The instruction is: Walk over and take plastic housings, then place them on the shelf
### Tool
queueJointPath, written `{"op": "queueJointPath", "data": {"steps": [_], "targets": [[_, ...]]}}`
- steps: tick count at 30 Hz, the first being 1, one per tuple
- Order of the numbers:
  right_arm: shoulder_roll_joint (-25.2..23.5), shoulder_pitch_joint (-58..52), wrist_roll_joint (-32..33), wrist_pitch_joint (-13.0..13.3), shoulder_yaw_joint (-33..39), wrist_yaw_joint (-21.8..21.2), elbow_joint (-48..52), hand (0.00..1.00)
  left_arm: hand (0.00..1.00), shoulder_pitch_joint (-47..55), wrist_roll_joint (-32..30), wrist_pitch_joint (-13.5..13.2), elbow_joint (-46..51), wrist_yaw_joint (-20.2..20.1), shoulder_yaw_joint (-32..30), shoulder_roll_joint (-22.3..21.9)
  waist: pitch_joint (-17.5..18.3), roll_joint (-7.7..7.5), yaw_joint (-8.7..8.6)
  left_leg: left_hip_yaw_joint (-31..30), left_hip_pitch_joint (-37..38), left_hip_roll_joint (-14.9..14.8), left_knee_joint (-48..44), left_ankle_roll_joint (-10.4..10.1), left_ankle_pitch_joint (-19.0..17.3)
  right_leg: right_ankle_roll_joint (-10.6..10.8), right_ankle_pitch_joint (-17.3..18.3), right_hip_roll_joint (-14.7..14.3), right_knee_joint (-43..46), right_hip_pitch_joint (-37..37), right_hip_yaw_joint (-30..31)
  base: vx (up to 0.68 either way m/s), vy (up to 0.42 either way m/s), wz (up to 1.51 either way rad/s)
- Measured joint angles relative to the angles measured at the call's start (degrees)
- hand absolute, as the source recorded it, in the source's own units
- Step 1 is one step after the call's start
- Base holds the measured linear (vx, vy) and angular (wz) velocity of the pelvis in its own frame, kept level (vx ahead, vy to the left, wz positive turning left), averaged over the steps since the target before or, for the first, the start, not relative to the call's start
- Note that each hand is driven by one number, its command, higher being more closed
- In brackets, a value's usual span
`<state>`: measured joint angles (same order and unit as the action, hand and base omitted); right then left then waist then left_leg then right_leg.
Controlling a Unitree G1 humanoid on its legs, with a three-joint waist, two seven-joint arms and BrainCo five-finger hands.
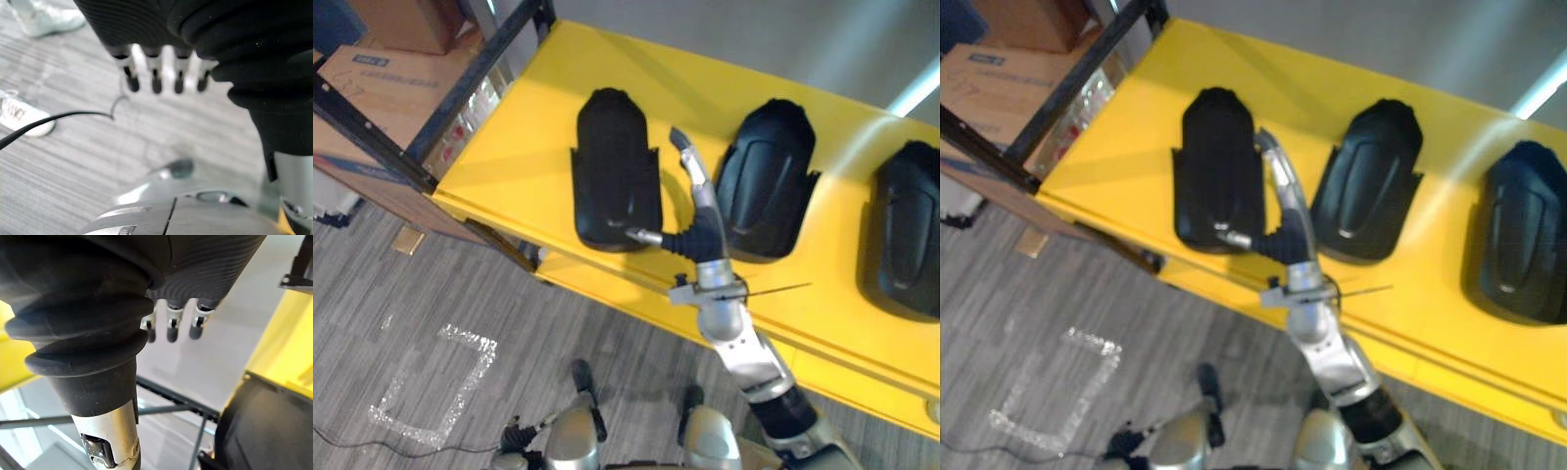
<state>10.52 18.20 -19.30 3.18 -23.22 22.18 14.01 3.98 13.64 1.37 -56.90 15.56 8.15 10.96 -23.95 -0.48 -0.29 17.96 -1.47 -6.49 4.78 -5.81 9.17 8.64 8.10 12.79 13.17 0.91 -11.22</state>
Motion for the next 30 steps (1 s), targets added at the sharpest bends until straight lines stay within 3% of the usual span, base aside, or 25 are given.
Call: {"op": "queueJointPath", "data": {"steps": [3, 9, 15, 30], "targets": [[0.12, -0.21, 0.57, -1.96, -0.01, -0.02, -1.44, 0.0, 0.0, 0.01, 0.0, 0.0, 0.0, 0.04, 0.03, 0.01, 0.02, 0.01, -0.28, 0.03, 0.0, 0.0, 0.0, 0.0, 0.0, 0.04, -0.03, 0.0, -0.01, 0.0, 0.03, 0.0, 0.0, 0.0], [0.73, -1.71, 0.57, -2.5, -0.03, -0.09, -1.85, 0.0, 0.0, 0.01, 0.56, 0.0, 0.0, 0.56, 1.63, 0.52, 0.08, 0.04, -0.39, 0.1, -0.01, 0.0, 0.0, 0.0, 0.0, 0.13, -0.11, 0.0, -0.17, -0.03, 0.1, 0.0, 0.0, 0.0], [1.19, -1.99, 0.78, -4.32, -0.76, -2.75, -3.73, 0.0, 0.0, 0.17, 1.58, 0.09, -0.09, 0.54, 2.17, 0.47, 1.37, 0.28, -0.45, 0.13, -0.16, 0.03, 0.0, 0.0, 0.0, 0.24, -0.39, -0.01, -0.58, -0.08, 0.12, 0.0, 0.0, 0.0], [1.43, -2.13, 4.55, -4.29, -2.3, -7.29, -3.75, 0.0, 0.0, 0.18, 1.57, 0.11, -0.07, 0.47, 2.17, 0.46, 1.37, 0.29, -0.45, 0.12, -0.14, 0.05, 0.0, 0.01, -0.01, 0.3, -0.46, 0.01, -0.6, -0.2, 0.15, 0.0, 0.0, 0.0]]}}
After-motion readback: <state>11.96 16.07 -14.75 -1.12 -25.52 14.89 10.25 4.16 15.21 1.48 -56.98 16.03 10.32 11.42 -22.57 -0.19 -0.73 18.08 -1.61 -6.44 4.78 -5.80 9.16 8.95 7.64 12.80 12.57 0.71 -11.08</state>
